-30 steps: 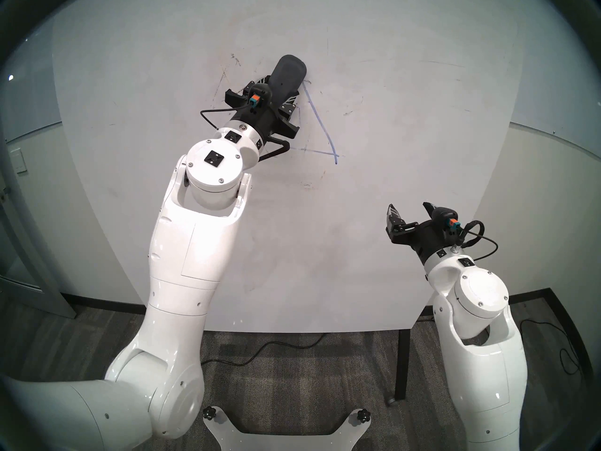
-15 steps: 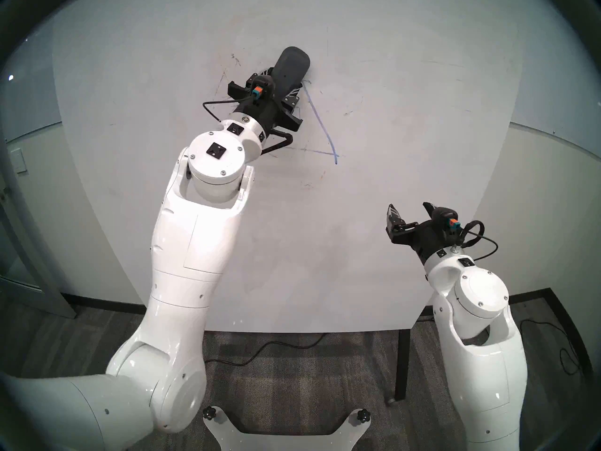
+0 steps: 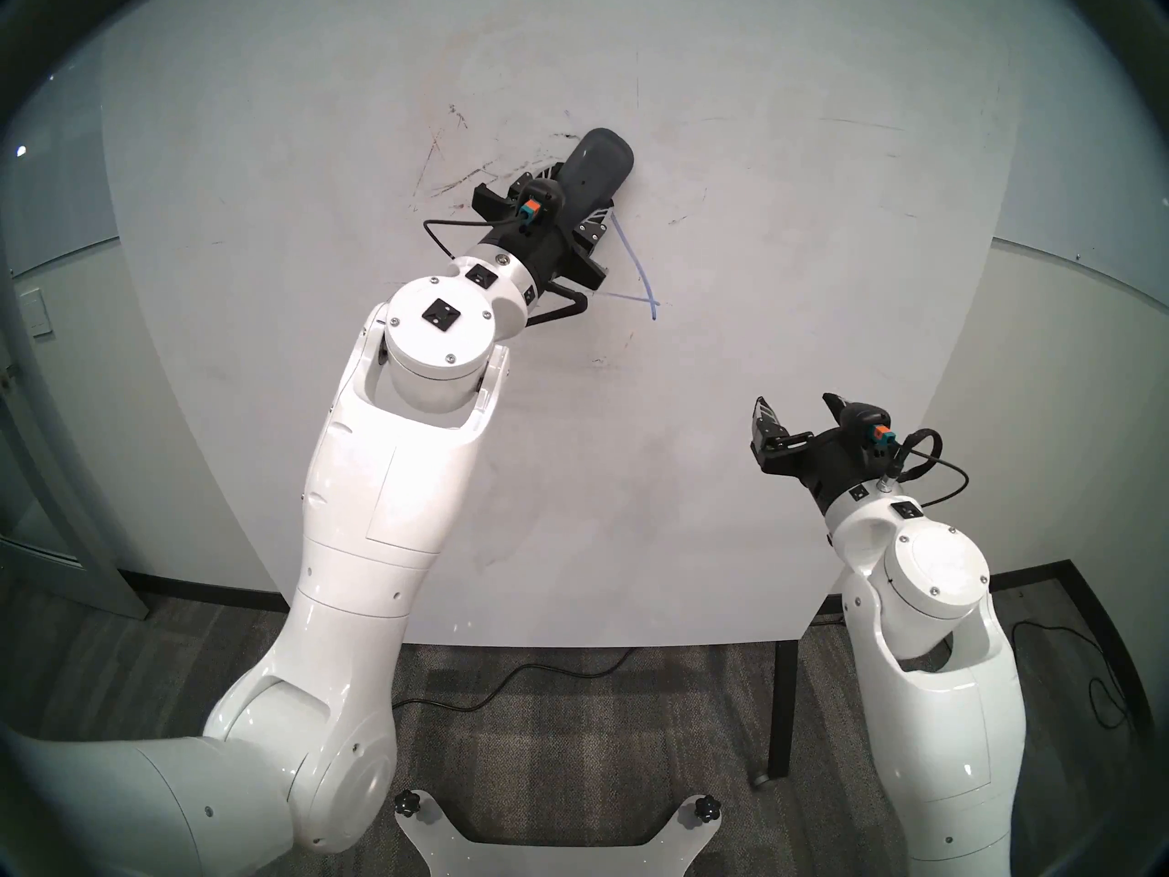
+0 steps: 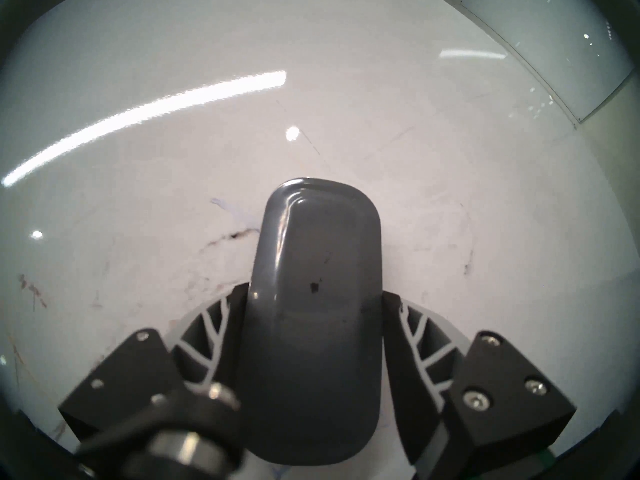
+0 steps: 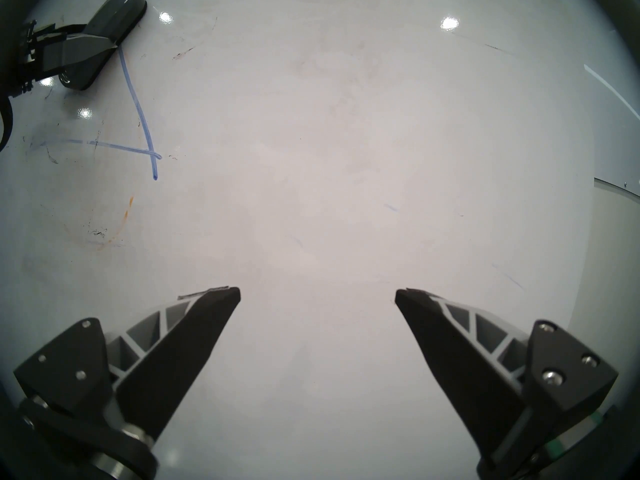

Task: Erase all marks on the whiteboard with the eraser

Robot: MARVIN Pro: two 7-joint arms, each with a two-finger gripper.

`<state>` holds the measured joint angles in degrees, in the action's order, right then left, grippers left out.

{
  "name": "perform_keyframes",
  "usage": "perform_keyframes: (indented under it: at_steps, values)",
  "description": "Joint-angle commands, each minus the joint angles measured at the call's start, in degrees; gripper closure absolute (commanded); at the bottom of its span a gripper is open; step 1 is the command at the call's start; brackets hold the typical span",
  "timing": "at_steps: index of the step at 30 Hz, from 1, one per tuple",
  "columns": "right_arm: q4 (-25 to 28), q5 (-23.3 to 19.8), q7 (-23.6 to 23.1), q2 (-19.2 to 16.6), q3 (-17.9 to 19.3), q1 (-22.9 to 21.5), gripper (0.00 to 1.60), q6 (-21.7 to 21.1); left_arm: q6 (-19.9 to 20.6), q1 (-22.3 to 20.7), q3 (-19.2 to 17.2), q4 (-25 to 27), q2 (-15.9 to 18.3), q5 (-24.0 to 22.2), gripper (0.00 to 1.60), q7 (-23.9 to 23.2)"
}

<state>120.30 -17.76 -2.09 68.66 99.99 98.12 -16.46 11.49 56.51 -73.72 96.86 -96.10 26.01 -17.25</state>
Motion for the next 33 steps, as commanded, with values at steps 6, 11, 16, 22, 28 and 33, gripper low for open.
perform_keyframes:
  at_steps: [6,11,16,22,28,33]
  values:
    - [1.26,-0.01,-0.09,-0.08,-0.04,-0.43,0.0,0.21,-0.47,2.81,1.36,-1.61,2.1,1.16,1.6,-1.3]
    - [1.26,-0.01,-0.09,-0.08,-0.04,-0.43,0.0,0.21,-0.95,2.94,1.14,-3.59,2.48,1.72,1.6,-1.13]
    - [1.26,-0.01,-0.09,-0.08,-0.04,-0.43,0.0,0.21,-1.84,3.01,0.71,-4.88,2.6,1.96,1.6,-0.98]
    - [1.26,-0.01,-0.09,-0.08,-0.04,-0.43,0.0,0.21,-2.32,2.75,0.46,-5.51,2.57,1.99,1.6,-0.99]
    - [1.25,-0.01,-0.09,-0.08,-0.04,-0.43,0.0,0.21,-2.81,2.62,0.65,-6.47,2.67,2.13,1.6,-1.08]
    - [1.27,-0.01,-0.09,-0.08,-0.04,-0.42,0.0,0.2,-3.32,1.36,0.55,-6.57,1.86,2.11,1.6,-0.3]
